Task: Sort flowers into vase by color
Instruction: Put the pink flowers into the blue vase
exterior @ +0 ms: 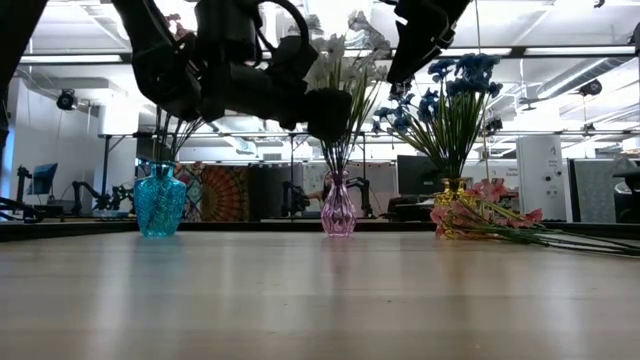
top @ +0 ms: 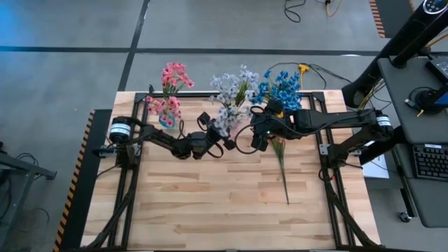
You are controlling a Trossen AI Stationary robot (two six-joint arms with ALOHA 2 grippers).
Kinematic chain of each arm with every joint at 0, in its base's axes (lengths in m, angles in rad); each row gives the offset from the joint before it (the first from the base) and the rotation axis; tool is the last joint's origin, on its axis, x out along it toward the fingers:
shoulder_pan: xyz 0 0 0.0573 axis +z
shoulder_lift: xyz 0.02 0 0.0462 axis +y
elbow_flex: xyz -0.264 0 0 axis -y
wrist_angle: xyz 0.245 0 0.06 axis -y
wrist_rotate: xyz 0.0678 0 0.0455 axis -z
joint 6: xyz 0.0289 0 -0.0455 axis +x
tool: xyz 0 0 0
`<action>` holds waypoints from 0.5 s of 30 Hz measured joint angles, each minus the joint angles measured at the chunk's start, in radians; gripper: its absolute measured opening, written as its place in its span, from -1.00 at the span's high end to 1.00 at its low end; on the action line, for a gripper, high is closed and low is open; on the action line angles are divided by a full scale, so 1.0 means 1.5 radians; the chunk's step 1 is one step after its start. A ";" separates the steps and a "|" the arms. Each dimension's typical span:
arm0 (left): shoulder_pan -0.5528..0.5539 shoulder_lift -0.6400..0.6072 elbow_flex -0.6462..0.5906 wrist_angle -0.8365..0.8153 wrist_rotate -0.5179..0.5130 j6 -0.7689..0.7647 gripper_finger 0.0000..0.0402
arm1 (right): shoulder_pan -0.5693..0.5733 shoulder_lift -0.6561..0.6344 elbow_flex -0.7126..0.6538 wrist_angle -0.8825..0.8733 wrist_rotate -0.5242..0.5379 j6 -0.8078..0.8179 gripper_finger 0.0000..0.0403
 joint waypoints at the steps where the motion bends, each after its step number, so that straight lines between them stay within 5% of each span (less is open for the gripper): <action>1: -0.003 0.000 0.000 0.000 -0.001 0.006 0.27 | 0.000 0.000 0.000 0.000 0.000 0.000 -0.35; 15: -0.051 -0.001 0.000 -0.011 -0.160 0.081 -0.19 | 0.000 0.000 0.000 -0.013 -0.003 0.015 -0.35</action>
